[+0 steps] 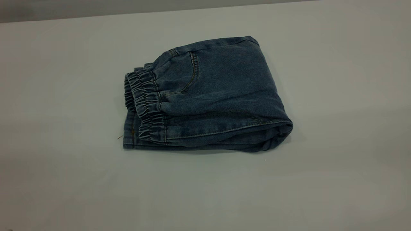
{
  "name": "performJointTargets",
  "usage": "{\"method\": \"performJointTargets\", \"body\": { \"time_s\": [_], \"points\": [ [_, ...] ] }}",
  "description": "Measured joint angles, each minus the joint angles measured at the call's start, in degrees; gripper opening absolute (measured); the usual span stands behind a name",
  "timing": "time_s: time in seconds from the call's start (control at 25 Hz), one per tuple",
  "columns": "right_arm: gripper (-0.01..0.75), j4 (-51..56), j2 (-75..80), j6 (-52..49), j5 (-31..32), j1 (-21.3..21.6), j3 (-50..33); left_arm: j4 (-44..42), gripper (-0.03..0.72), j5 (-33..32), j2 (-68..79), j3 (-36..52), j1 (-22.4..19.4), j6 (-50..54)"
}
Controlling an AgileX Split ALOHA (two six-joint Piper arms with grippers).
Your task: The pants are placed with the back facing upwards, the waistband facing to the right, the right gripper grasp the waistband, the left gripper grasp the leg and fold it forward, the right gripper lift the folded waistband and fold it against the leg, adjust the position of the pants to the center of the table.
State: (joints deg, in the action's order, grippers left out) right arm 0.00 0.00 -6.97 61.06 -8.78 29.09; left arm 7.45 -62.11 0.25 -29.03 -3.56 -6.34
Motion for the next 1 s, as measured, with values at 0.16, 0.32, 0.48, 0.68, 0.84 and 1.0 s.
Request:
{"method": "performJointTargets", "body": {
  "time_s": [0.16,0.32,0.48,0.68,0.84,1.0],
  "points": [
    [0.362,0.0,0.0,0.0,0.0,0.0,0.0,0.2,0.293,-0.5,-0.3,-0.2,0.9,0.0],
    [0.362,0.0,0.0,0.0,0.0,0.0,-0.1,0.1,0.293,-0.5,-0.3,-0.2,4.2,0.0],
    [0.362,0.0,0.0,0.0,0.0,0.0,-0.1,0.1,0.293,-0.5,-0.2,-0.2,4.3,0.0],
    [0.362,0.0,0.0,0.0,0.0,0.0,-0.1,0.1,0.293,-0.5,-0.2,-0.2,4.3,0.0],
    [0.362,0.0,0.0,0.0,0.0,0.0,-0.1,0.1,0.293,-0.5,-0.2,-0.2,4.3,0.0],
    [0.362,0.0,0.0,0.0,0.0,0.0,-0.1,0.1,0.293,-0.4,-0.2,-0.2,4.3,-0.1]
  ]
}}
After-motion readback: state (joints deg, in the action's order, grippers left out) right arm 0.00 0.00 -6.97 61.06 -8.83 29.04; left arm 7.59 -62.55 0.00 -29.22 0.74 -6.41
